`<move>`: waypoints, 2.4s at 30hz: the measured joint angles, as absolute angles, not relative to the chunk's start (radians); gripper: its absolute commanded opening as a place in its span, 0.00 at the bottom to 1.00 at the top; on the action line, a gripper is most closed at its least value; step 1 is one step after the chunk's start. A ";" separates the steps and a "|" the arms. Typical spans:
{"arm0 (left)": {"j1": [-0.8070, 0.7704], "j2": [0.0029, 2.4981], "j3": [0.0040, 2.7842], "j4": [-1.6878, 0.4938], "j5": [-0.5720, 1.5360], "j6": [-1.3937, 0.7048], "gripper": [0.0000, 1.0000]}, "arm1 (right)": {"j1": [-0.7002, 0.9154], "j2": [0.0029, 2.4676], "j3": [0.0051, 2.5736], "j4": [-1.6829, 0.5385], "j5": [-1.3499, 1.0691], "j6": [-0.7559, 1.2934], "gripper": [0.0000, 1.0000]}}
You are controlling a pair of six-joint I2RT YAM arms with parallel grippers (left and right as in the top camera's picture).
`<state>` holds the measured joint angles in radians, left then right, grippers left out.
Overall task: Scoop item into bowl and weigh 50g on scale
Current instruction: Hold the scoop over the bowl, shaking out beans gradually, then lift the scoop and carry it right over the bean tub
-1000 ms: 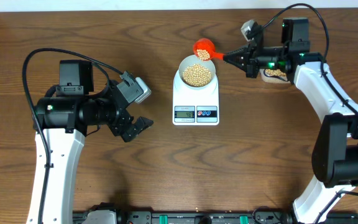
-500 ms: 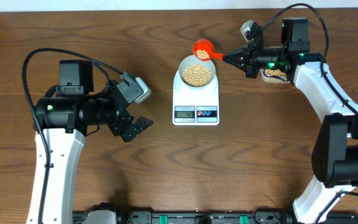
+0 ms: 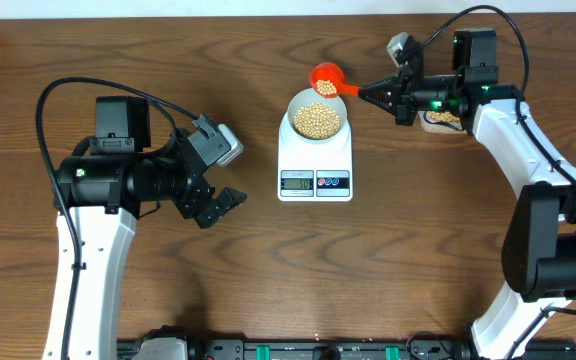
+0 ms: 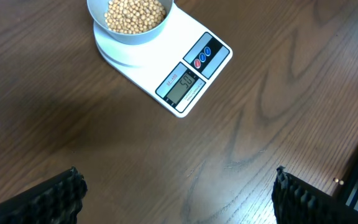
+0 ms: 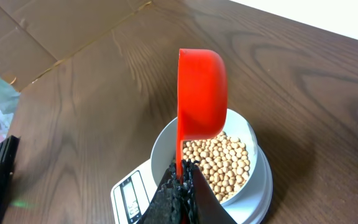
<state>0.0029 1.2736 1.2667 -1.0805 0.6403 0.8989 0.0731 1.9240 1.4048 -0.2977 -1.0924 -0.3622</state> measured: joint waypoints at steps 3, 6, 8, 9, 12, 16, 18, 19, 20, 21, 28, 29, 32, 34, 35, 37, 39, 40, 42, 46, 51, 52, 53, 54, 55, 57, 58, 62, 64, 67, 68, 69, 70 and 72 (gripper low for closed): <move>0.003 1.274 1.267 -1.081 0.641 0.899 0.98 | 0.073 1.924 1.405 -0.297 -1.092 -0.362 0.01; 0.003 1.274 1.267 -1.081 0.641 0.899 0.98 | 0.073 1.924 1.405 -0.297 -1.092 -0.363 0.01; 0.003 1.274 1.267 -1.081 0.641 0.899 0.98 | 0.073 1.924 1.405 -0.297 -1.092 -0.362 0.01; 0.003 1.274 1.267 -1.081 0.641 0.899 0.98 | 0.073 1.924 1.405 -0.297 -1.092 -0.363 0.01; 0.003 1.274 1.267 -1.081 0.640 0.899 0.98 | 0.073 1.924 1.405 -0.297 -1.092 -0.362 0.01; 0.003 1.274 1.267 -1.081 0.641 0.899 0.98 | 0.069 1.924 1.405 -0.276 -1.094 -0.332 0.01; 0.003 1.274 1.267 -1.080 0.640 0.899 0.98 | 0.063 1.924 1.405 -0.250 -1.097 -0.297 0.01; 0.003 1.274 1.267 -1.081 0.641 0.899 0.98 | 0.055 1.924 1.405 -0.239 -1.100 -0.279 0.01; 0.003 1.274 1.267 -1.081 0.641 0.899 0.98 | 0.046 1.924 1.405 -0.229 -1.102 -0.262 0.01; 0.003 1.274 1.267 -1.081 0.641 0.899 0.98 | 0.033 1.924 1.405 -0.222 -1.107 -0.247 0.01; 0.003 1.274 1.267 -1.081 0.641 0.899 0.98 | -0.082 1.924 1.405 -0.215 -1.163 -0.150 0.01; 0.003 1.274 1.267 -1.081 0.641 0.899 0.98 | -0.104 1.924 1.405 -0.215 -1.174 -0.133 0.01; 0.003 1.274 1.267 -1.081 0.641 0.899 0.98 | -0.171 1.924 1.405 -0.215 -1.207 -0.067 0.01; 0.003 1.274 1.267 -1.081 0.641 0.899 0.98 | -0.218 1.924 1.405 -0.217 -1.230 -0.020 0.01; 0.003 1.274 1.267 -1.081 0.640 0.899 0.98 | -0.247 1.924 1.405 -0.223 -1.240 0.008 0.01; 0.003 1.274 1.267 -1.081 0.641 0.899 0.98 | -0.295 1.924 1.405 -0.248 -1.250 0.044 0.01; 0.003 1.274 1.267 -1.081 0.640 0.899 0.98 | -0.355 1.924 1.405 -0.288 -1.259 0.074 0.01; 0.003 1.274 1.267 -1.081 0.641 0.899 0.98 | -0.379 1.924 1.405 -0.313 -1.264 0.082 0.01; 0.003 1.274 1.267 -1.080 0.640 0.899 0.98 | -0.421 1.924 1.405 -0.361 -1.265 0.081 0.01; 0.003 1.274 1.267 -1.081 0.641 0.899 0.98 | -0.492 1.924 1.405 -0.476 -1.251 0.047 0.01; 0.003 1.274 1.267 -1.080 0.640 0.899 0.98 | -0.537 1.924 1.405 -0.657 -1.164 -0.053 0.02; 0.003 1.274 1.267 -1.080 0.640 0.899 0.98 | -0.540 1.924 1.405 -0.686 -1.149 -0.072 0.01; 0.003 1.274 1.267 -1.081 0.641 0.899 0.98 | -0.542 1.924 1.405 -0.719 -1.132 -0.096 0.01; 0.003 1.274 1.267 -1.081 0.640 0.899 0.98 | -0.542 1.924 1.404 -0.740 -1.123 -0.119 0.01; 0.003 1.274 1.267 -1.080 0.640 0.899 0.98 | -0.542 1.924 1.404 -0.763 -1.116 -0.140 0.01; 0.003 1.274 1.267 -1.080 0.641 0.899 0.98 | -0.542 1.924 1.404 -0.787 -1.103 -0.170 0.01; 0.003 1.274 1.267 -1.080 0.640 0.899 0.98 | -0.542 1.924 1.404 -0.795 -1.095 -0.179 0.01; 0.003 1.274 1.267 -1.080 0.640 0.899 0.98 | -0.542 1.924 1.404 -0.812 -1.026 -0.210 0.01; 0.003 1.274 1.267 -1.081 0.641 0.899 0.98 | -0.542 1.924 1.404 -0.809 -0.993 -0.220 0.01; 0.003 1.274 1.267 -1.081 0.641 0.899 0.98 | -0.541 1.924 1.404 -0.790 -0.975 -0.241 0.01; 0.003 1.274 1.267 -1.081 0.641 0.899 0.98 | -0.539 1.924 1.404 -0.781 -0.966 -0.248 0.01; 0.003 1.274 1.267 -1.081 0.640 0.899 0.98 | -0.538 1.924 1.404 -0.776 -0.959 -0.252 0.01; 0.003 1.274 1.267 -1.080 0.641 0.899 0.98 | -0.534 1.924 1.404 -0.769 -0.945 -0.259 0.01; 0.003 1.274 1.267 -1.081 0.641 0.899 0.98 | -0.521 1.924 1.404 -0.765 -0.918 -0.285 0.01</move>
<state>0.0029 1.2736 1.2667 -1.0805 0.6407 0.8989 -0.5205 1.9244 1.4044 -0.7650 -0.9180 -0.2848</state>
